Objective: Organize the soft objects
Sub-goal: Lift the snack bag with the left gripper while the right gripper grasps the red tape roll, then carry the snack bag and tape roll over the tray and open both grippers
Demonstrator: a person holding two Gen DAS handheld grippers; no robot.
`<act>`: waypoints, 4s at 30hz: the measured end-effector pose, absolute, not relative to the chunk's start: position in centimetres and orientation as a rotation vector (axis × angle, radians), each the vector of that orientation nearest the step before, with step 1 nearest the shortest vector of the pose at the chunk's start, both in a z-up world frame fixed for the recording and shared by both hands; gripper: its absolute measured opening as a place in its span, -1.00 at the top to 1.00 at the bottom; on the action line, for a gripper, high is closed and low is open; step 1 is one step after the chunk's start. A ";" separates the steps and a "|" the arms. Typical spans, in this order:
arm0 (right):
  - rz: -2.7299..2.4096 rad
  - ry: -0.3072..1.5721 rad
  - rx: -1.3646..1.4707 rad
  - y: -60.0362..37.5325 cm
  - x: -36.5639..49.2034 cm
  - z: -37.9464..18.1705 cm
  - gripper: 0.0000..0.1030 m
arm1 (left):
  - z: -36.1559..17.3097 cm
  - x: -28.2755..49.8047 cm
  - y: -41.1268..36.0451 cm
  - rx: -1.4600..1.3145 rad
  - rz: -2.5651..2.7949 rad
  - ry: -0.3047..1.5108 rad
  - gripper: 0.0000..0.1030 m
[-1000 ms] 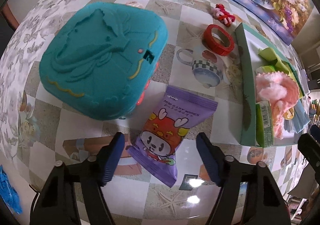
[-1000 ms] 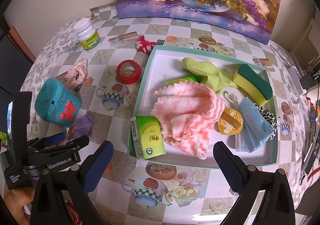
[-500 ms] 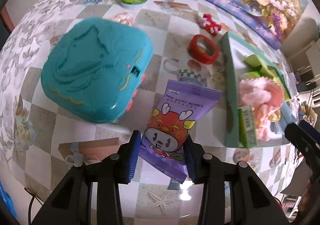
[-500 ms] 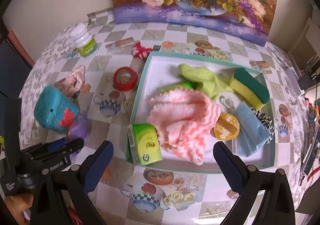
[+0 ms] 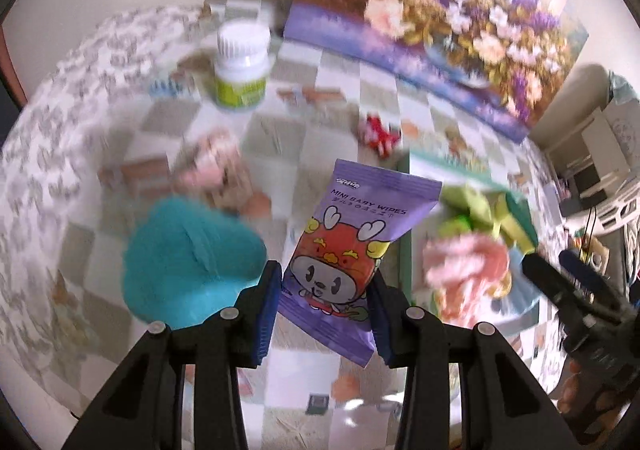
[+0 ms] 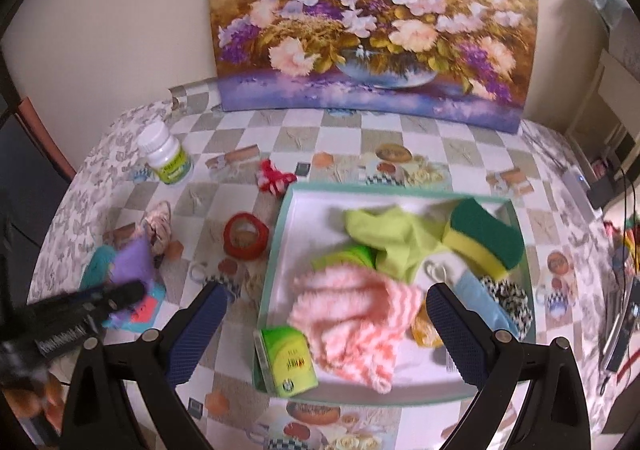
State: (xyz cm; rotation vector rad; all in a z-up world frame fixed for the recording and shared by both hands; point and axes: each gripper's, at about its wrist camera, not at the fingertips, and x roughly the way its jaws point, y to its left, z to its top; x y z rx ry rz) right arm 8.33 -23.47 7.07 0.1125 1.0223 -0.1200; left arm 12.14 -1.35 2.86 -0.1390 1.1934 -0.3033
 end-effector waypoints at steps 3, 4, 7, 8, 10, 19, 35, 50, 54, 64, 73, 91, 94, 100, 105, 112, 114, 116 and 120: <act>-0.083 1.032 0.092 -22.4 10.0 6.8 -0.97 | 4.0 14.3 -0.8 -0.127 -0.279 1.164 0.17; -0.065 1.041 0.088 -22.0 10.6 6.5 -0.97 | 4.4 14.8 -0.4 -0.126 -0.271 1.157 0.17; -0.009 1.086 0.079 -20.6 12.7 5.3 -0.96 | 4.8 16.4 0.8 -0.121 -0.246 1.147 0.17; 0.004 1.103 0.067 -20.0 13.4 4.8 -0.94 | 4.9 16.8 1.3 -0.119 -0.239 1.146 0.17; 0.031 1.136 0.038 -18.8 14.8 3.7 -0.91 | 5.0 17.6 2.2 -0.118 -0.223 1.145 0.17; 0.124 1.237 -0.021 -15.9 19.2 -0.2 -0.68 | 2.9 19.9 5.5 -0.138 -0.168 1.178 0.17; 0.116 1.349 -0.148 -14.6 23.6 -4.6 -0.57 | -0.1 21.7 7.3 -0.147 -0.145 1.207 0.17; 0.148 1.391 -0.147 -14.1 24.5 -6.5 -0.16 | -1.1 22.0 7.3 -0.139 -0.151 1.227 0.17; 0.151 1.395 -0.134 -14.3 24.3 -6.5 -0.09 | -1.1 21.8 7.2 -0.136 -0.149 1.232 0.17; 0.132 1.331 -0.088 -15.1 21.7 -3.2 -0.08 | 1.0 20.8 6.4 -0.137 -0.154 1.201 0.17; 0.078 1.245 -0.027 -18.0 18.0 1.5 -0.08 | 4.4 18.8 3.1 -0.125 -0.202 1.148 0.17; -0.178 1.200 0.137 -28.2 10.4 4.2 -0.09 | 5.6 14.6 -8.9 -0.065 -0.355 1.150 0.17; -0.235 1.198 0.170 -30.7 9.3 4.2 -0.09 | 5.2 13.6 -11.7 -0.039 -0.397 1.159 0.17; -0.304 1.165 0.273 -35.3 7.6 4.6 -0.09 | 4.6 12.5 -15.6 0.012 -0.438 1.163 0.17; -0.320 1.160 0.295 -36.9 7.6 4.4 -0.09 | 3.3 13.0 -17.5 0.033 -0.438 1.187 0.17; -0.296 1.185 0.312 -37.4 9.0 2.7 -0.09 | 0.1 14.9 -19.3 0.062 -0.407 1.241 0.16; -0.292 1.205 0.313 -37.5 9.5 1.9 -0.09 | -0.7 15.3 -19.6 0.064 -0.405 1.252 0.16; -0.287 1.220 0.327 -37.7 9.9 1.1 -0.09 | -1.4 15.8 -19.8 0.068 -0.394 1.260 0.16; -0.288 1.239 0.328 -38.0 10.3 0.3 -0.09 | -2.3 16.7 -19.7 0.052 -0.375 1.278 0.16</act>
